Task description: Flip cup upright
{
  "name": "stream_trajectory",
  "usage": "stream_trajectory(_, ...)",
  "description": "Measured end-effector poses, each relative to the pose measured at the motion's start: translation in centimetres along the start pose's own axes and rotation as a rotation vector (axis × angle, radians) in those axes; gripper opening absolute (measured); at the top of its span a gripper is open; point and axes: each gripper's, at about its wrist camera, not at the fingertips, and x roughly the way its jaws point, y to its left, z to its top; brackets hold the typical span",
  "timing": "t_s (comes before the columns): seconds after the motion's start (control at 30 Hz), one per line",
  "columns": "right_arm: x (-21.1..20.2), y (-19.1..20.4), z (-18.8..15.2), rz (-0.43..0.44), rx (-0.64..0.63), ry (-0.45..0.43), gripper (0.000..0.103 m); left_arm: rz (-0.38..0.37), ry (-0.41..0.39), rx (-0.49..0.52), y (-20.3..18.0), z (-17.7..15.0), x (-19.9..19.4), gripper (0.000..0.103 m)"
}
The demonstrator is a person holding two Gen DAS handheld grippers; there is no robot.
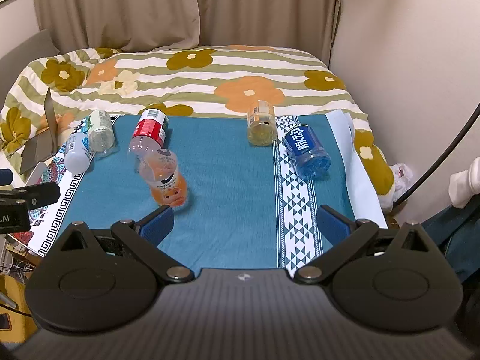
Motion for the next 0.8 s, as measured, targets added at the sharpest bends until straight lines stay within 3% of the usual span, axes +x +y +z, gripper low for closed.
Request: stream_trajectory(0.8,0.47,-0.37,-0.28,-0.002,0.018,0.009,0.103,0.029,-0.025,0.035,-0.40,0.38,0.49,0.102)
